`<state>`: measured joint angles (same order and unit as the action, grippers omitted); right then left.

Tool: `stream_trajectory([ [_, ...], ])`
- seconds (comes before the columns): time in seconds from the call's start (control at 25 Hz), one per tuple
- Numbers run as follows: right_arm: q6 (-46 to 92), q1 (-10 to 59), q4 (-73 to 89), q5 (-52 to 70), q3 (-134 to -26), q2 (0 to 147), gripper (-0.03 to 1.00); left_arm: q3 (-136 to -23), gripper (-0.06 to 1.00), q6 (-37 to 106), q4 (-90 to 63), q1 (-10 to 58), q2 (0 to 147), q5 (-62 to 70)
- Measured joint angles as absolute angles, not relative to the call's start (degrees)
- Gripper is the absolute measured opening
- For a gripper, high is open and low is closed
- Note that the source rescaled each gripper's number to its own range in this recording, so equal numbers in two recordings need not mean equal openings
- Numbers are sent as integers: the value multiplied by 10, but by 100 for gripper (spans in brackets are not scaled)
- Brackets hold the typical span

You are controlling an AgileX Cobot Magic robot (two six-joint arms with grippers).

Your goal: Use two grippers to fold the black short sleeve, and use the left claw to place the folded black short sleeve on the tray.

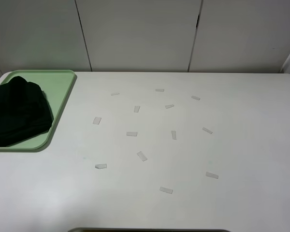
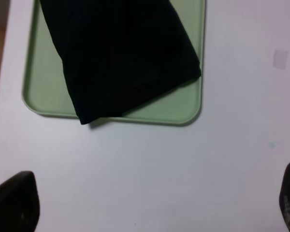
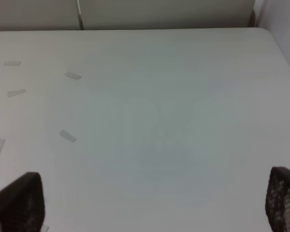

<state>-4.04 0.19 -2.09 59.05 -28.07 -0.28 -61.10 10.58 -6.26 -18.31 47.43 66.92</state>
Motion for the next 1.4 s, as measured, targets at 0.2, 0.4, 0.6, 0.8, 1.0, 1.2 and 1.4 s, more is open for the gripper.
stream_trajectory([
  [0.2,-40,2,-21,590,-281,-3,100,-565,100,107,-63,-183,364,669],
  [0.4,-40,2,-21,590,-281,-3,100,-511,100,109,-63,-180,271,669],
  [0.6,-40,2,-21,590,-281,-3,100,-454,100,110,-64,-112,183,668],
  [0.8,-40,2,-21,590,-281,-3,100,-386,100,110,-42,-44,102,652],
  [1.0,-40,2,-21,590,-281,-3,100,-319,100,87,-36,-1,33,603],
  [1.2,-40,2,-21,590,-281,-3,100,-285,100,73,-36,9,-1,607],
  [1.4,-40,2,-21,590,-281,-3,100,-284,100,71,-36,9,-1,607],
])
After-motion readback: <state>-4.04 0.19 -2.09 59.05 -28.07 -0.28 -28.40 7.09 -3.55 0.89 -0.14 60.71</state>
